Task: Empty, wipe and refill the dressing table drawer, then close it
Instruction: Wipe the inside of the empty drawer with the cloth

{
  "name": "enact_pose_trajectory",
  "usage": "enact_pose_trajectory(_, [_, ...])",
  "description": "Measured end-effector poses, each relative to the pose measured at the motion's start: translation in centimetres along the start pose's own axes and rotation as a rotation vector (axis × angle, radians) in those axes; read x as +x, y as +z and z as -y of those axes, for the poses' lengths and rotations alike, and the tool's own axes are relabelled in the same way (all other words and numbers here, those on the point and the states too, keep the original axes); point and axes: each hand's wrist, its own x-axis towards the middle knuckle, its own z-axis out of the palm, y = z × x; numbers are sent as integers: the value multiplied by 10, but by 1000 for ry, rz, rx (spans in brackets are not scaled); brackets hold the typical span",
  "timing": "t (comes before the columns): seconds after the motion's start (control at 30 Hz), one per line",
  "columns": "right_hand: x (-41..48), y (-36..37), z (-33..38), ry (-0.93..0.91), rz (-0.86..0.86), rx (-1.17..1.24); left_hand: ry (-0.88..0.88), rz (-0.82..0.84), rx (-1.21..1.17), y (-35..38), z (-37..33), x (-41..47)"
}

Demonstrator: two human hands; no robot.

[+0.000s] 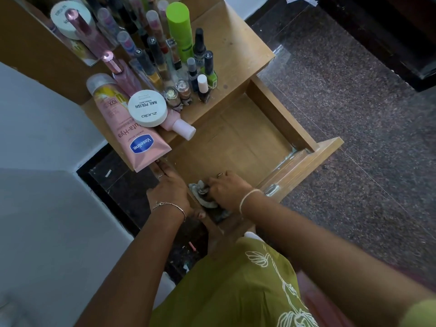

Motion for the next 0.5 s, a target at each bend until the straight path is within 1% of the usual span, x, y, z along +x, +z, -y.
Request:
enact_pose_trajectory(0.17, [-2, 0, -5, -201, 75, -226, 4, 31, 14, 0, 0, 1])
enact_pose_trajectory(0.23, [-2, 2, -6, -243, 84, -269, 9, 36, 8, 1, 1, 2])
enact_pose_trajectory(0.33, [-2, -1, -21, -232, 127, -259, 4, 30, 6, 1, 2, 2])
enact_pose_trajectory(0.43, [-9, -5, -52, -173, 187, -269, -3, 22, 1, 2, 2, 3])
enact_pose_trajectory(0.5, [-20, -9, -80, -117, 197, -234, -4, 15, -10, 3, 3, 3])
